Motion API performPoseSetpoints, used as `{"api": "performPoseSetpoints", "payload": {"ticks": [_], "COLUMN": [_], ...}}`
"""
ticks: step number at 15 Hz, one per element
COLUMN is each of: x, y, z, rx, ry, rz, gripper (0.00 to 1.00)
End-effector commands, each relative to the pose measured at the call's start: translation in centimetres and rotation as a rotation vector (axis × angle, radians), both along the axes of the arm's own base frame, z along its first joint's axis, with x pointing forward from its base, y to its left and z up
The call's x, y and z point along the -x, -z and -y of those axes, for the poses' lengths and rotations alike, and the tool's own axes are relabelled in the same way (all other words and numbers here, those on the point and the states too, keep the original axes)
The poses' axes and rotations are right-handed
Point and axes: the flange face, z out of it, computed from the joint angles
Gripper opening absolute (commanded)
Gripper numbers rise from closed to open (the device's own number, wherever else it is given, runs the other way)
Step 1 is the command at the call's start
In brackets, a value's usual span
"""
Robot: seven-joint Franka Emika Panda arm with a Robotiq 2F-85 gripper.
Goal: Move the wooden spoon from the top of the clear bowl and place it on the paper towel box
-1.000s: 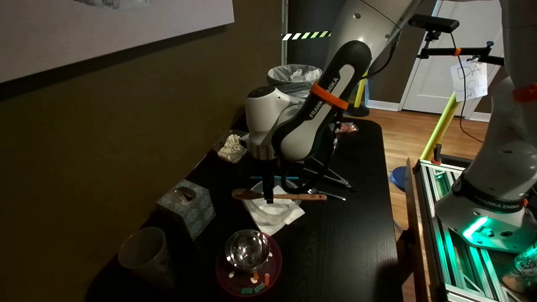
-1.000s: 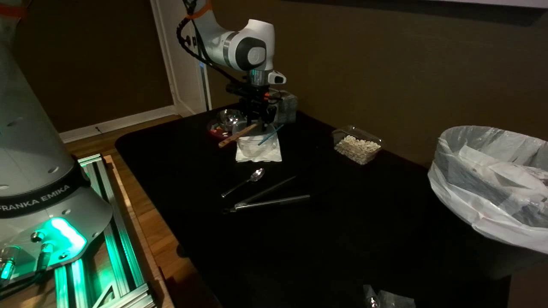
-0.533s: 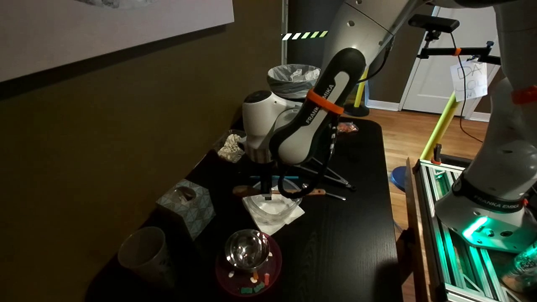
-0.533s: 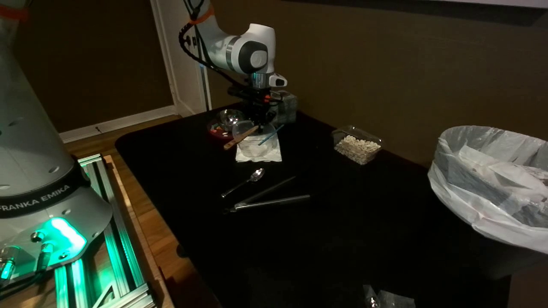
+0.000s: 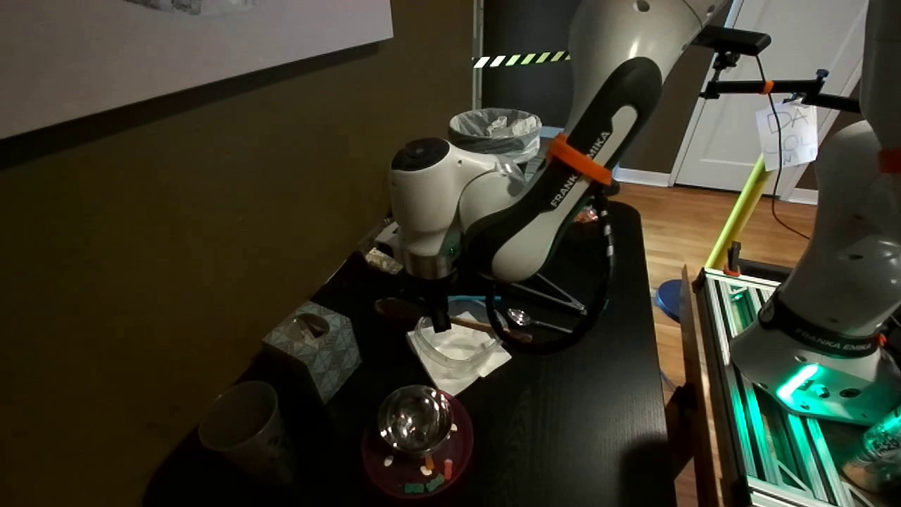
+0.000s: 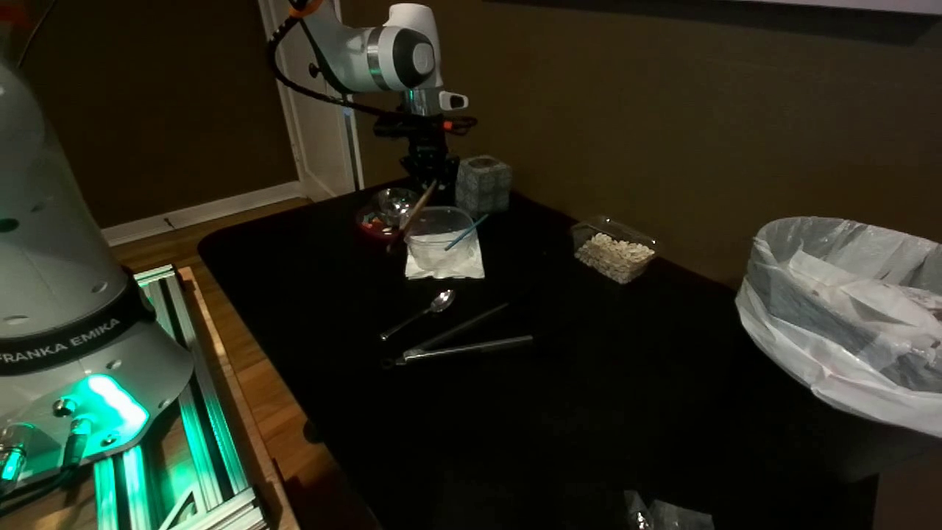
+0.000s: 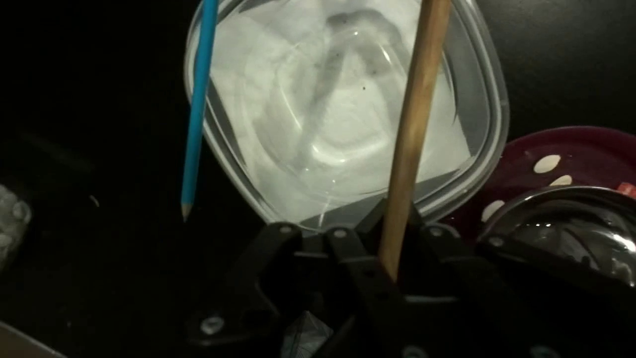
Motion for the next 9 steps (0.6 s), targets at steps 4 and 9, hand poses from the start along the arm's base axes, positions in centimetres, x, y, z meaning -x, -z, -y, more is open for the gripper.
{"api": "performPoseSetpoints", "payload": {"ticks": [4,9], "x": [1.7,2.6], "y": [-2.9,-3.2], "z": [0.6,2.3], "rx": [0.098,0.246], "ry": [-0.071,-0.058], "rz": [0.000,-0.060], "gripper": [0.01,0.01]}}
